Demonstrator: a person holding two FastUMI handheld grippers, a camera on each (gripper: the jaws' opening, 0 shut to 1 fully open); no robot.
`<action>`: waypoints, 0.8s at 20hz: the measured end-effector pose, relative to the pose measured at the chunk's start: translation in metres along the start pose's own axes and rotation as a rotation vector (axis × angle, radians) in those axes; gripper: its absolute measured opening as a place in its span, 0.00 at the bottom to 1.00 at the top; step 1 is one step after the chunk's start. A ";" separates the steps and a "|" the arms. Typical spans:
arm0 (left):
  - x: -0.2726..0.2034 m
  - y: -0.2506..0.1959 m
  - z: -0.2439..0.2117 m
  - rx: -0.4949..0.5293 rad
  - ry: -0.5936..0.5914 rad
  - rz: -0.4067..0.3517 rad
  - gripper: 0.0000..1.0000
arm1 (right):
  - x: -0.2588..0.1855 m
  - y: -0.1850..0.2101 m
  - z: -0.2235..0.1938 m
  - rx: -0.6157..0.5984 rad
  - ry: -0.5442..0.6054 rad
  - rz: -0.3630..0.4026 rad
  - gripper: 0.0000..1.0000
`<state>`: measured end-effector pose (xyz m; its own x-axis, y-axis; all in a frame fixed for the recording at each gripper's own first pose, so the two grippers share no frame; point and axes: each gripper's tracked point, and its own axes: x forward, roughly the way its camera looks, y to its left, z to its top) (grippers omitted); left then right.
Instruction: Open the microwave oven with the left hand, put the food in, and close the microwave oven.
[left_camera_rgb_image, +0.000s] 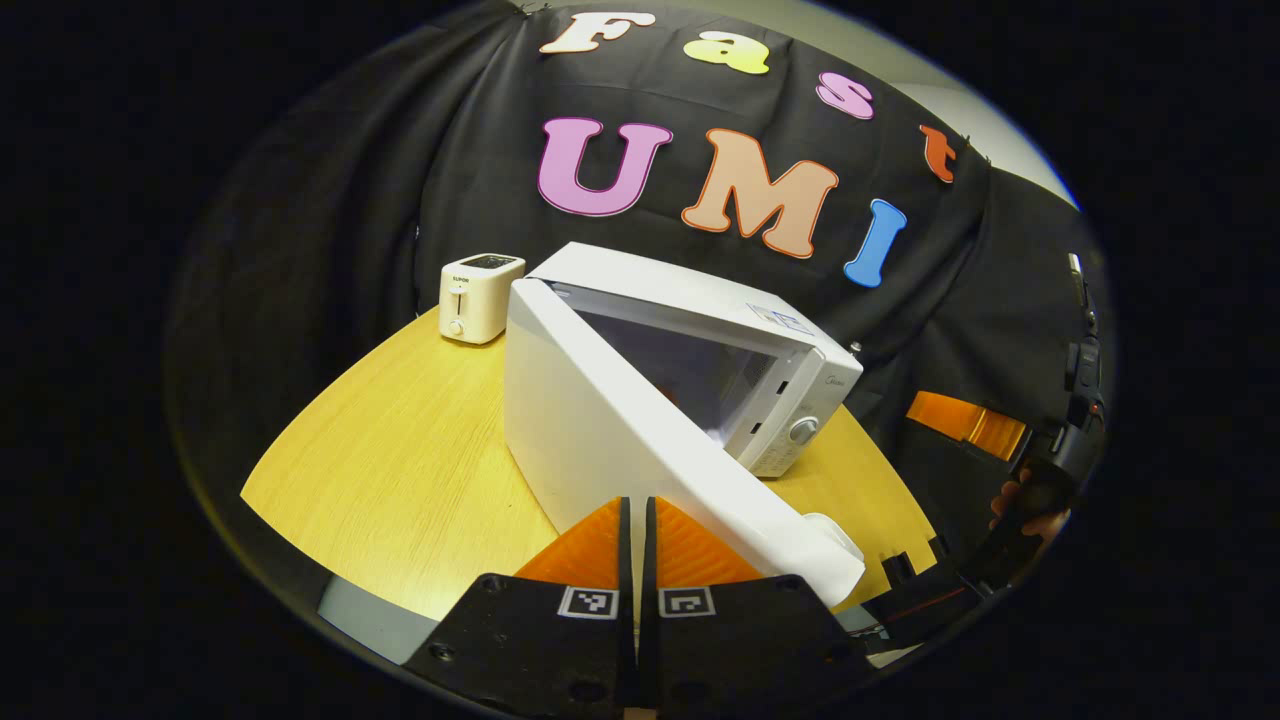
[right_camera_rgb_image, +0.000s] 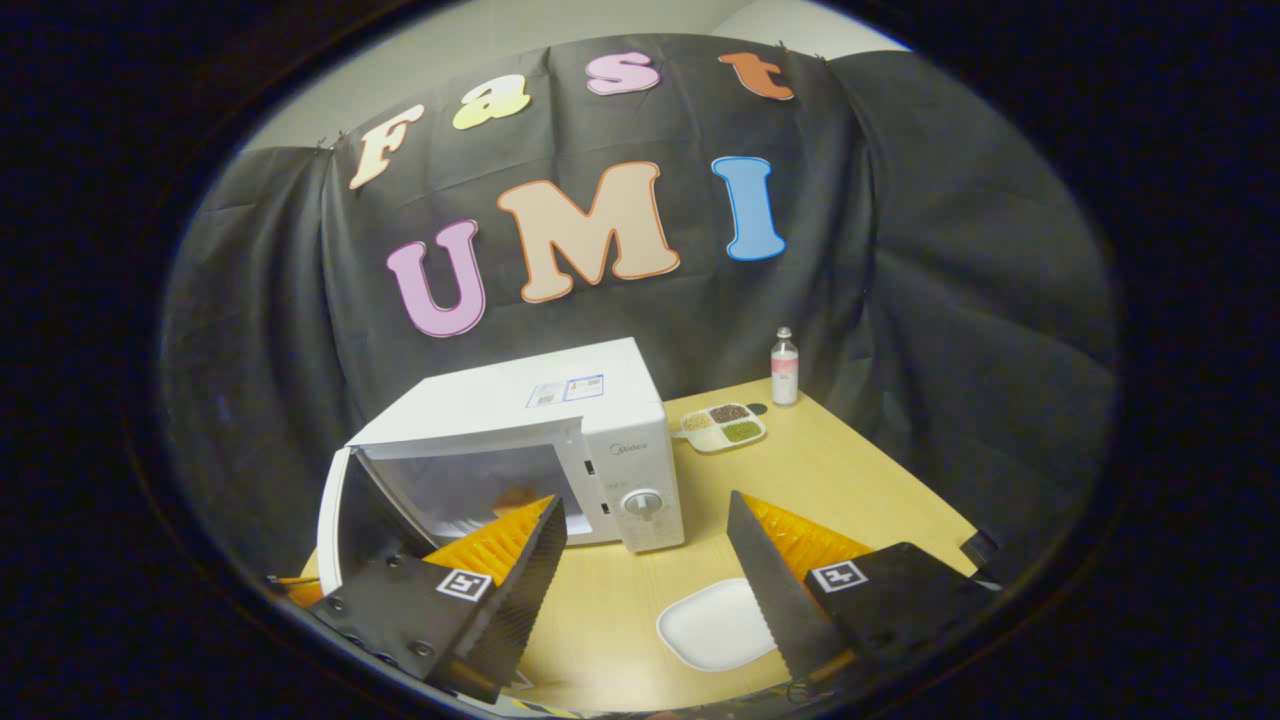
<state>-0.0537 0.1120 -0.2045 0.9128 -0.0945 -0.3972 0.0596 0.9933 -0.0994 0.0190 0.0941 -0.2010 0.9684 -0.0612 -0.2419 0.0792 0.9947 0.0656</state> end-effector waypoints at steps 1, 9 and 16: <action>0.004 -0.006 0.001 0.003 -0.004 0.005 0.01 | 0.001 -0.005 -0.001 0.001 0.004 0.005 0.91; 0.050 -0.045 0.002 0.015 -0.013 -0.002 0.00 | 0.009 -0.055 -0.005 0.003 0.040 0.011 0.92; 0.079 -0.066 0.006 0.040 -0.025 -0.005 0.01 | 0.017 -0.083 -0.010 0.025 0.066 0.014 0.92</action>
<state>0.0168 0.0391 -0.2235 0.9221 -0.0987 -0.3741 0.0801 0.9947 -0.0650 0.0265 0.0112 -0.2199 0.9519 -0.0407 -0.3037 0.0723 0.9930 0.0935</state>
